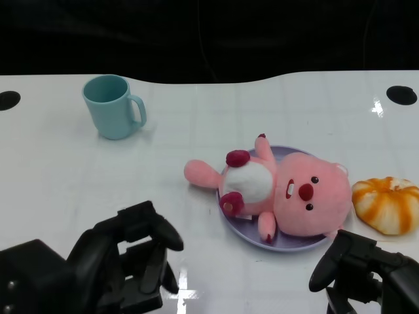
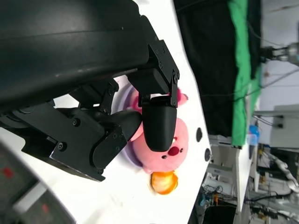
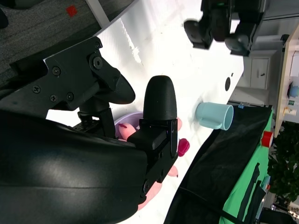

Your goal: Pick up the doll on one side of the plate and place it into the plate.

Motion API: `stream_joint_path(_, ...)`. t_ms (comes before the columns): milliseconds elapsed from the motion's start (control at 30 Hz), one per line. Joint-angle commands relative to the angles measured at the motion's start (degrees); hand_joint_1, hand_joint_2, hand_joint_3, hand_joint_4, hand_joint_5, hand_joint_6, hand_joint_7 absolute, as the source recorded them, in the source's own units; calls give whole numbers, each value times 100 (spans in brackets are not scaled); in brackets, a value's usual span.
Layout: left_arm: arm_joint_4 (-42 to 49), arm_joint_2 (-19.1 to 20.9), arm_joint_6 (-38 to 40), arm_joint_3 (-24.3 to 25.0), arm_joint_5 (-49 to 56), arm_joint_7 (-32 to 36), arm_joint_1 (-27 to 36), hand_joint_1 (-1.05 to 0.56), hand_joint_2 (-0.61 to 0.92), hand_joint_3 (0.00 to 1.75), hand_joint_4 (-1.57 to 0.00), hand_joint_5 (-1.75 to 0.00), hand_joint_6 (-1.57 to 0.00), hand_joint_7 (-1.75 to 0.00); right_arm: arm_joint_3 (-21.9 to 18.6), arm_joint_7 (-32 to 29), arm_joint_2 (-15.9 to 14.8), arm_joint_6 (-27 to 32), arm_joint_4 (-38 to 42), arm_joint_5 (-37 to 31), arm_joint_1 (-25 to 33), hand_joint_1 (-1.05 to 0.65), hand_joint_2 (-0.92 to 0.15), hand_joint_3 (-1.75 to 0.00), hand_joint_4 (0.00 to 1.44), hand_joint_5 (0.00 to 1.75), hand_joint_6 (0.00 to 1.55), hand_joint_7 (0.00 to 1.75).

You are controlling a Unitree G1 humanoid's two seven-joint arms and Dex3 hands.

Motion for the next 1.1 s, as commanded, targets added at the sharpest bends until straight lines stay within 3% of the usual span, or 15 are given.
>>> stream_joint_path(33,-497,45,612,193,-444,90,224,-11,47,135,-88,-175,-73,-165,-39,-1,-34,27,-55,72,-19,-8,-64,-113,59,175,50,154)
stream_joint_path(200,-596,153,833,270,-796,-68,333,-13,44,139,-88,-175,-72,-170,-122,33,-57,-21,37,109,-53,-8,-65,-111,59,175,50,152)
stream_joint_path(500,568,191,481,482,-1262,-654,-113,-10,40,144,-89,-175,-75,-170,-206,99,-82,-130,208,113,-118,-7,-65,-109,59,175,52,151)
stream_joint_path(1100,1176,137,264,468,-1286,-709,-300,-8,47,144,-87,-175,-69,-175,-280,81,3,-283,329,206,-26,-4,-65,-108,60,175,51,151)
